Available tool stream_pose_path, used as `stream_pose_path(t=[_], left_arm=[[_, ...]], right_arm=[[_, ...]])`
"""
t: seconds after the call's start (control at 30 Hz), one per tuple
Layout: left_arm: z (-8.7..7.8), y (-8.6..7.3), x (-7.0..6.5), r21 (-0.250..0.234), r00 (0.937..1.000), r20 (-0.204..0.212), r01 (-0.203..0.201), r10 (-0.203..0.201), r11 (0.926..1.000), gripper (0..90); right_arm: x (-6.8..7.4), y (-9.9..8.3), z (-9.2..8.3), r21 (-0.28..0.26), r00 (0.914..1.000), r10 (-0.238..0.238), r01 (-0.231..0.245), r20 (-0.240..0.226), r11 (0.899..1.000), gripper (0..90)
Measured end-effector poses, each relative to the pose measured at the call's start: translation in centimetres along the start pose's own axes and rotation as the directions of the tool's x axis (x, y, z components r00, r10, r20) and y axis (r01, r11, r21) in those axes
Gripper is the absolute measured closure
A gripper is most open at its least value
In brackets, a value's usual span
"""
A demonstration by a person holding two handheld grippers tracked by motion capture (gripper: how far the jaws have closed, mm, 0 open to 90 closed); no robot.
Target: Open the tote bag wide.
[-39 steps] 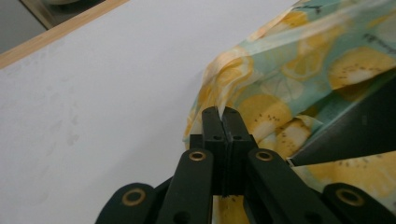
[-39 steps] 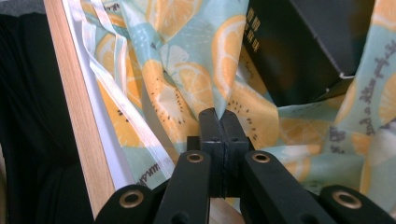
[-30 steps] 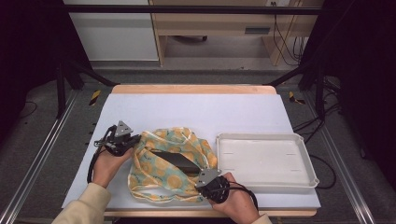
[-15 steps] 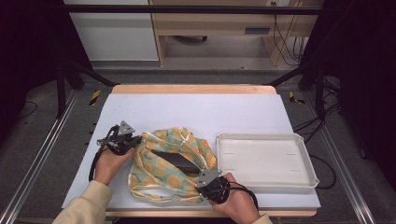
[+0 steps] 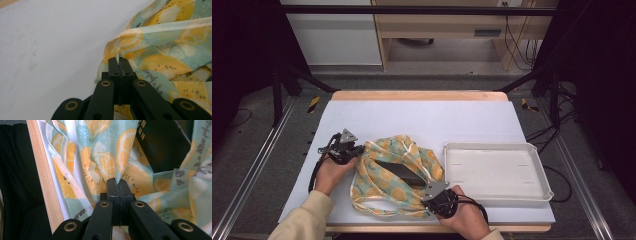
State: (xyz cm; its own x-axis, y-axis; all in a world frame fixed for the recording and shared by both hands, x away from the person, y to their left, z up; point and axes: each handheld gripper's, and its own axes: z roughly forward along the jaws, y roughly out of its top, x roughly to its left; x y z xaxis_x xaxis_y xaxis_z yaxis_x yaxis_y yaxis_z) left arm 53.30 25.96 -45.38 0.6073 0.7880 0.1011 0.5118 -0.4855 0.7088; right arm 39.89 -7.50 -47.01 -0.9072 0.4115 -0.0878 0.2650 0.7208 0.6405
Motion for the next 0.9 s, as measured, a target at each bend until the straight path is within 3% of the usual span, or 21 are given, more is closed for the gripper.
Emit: stream_pose_path(t=[0.17,0.3,0.37,0.43,0.53,0.63,0.7,0.77,0.8,0.9], left_arm=[[0.0,-0.1,-0.1,0.015,0.9997,0.024,-0.009,0.009,0.9998,90.0],[-1.0,0.0,-0.3,-0.028,0.9994,0.034,-0.007,0.008,0.9996,84.2],[-1.9,0.0,-0.5,-0.055,0.9996,0.025,-0.010,0.011,0.9984,70.4],[-2.9,0.1,-0.6,-0.086,0.9997,0.024,-0.008,0.010,0.9963,66.8],[-5.3,0.2,-1.0,-0.151,0.9995,0.027,-0.011,0.016,0.9884,57.9],[-6.2,0.2,-1.3,-0.166,0.9987,0.044,-0.019,0.026,0.9859,54.1],[-7.7,0.2,-2.2,-0.177,0.9976,0.056,-0.031,0.042,0.9837,48.7],[-8.1,0.2,-2.6,-0.186,0.9971,0.060,-0.036,0.048,0.9819,46.4],[-8.8,0.1,-3.4,-0.206,0.9952,0.075,-0.047,0.064,0.9775,45.2],[-9.0,0.2,-4.2,-0.210,0.9937,0.083,-0.057,0.076,0.9760,42.0]], right_arm=[[-0.1,0.0,0.0,-0.004,1.0000,0.004,-0.004,-0.003,1.000,90.0],[-0.3,0.0,-0.2,-0.028,0.9997,0.026,-0.026,0.005,0.999,85.6],[-0.3,0.1,-0.7,-0.060,0.9986,0.047,-0.045,0.025,0.997,71.5],[-0.3,0.2,-0.9,-0.067,0.9987,0.042,-0.040,0.030,0.997,67.6],[-0.2,0.5,-1.8,-0.101,0.9973,0.056,-0.051,0.048,0.994,52.0],[-0.1,0.7,-2.2,-0.117,0.9969,0.060,-0.054,0.051,0.992,46.4],[-0.3,1.1,-2.8,-0.129,0.9950,0.073,-0.064,0.067,0.990,37.3],[-0.6,1.4,-3.4,-0.150,0.9943,0.077,-0.065,0.074,0.987,34.3],[-0.8,1.7,-3.7,-0.163,0.9936,0.082,-0.068,0.078,0.984,32.2],[-1.4,2.3,-4.4,-0.184,0.9921,0.093,-0.076,0.085,0.980,29.0]])
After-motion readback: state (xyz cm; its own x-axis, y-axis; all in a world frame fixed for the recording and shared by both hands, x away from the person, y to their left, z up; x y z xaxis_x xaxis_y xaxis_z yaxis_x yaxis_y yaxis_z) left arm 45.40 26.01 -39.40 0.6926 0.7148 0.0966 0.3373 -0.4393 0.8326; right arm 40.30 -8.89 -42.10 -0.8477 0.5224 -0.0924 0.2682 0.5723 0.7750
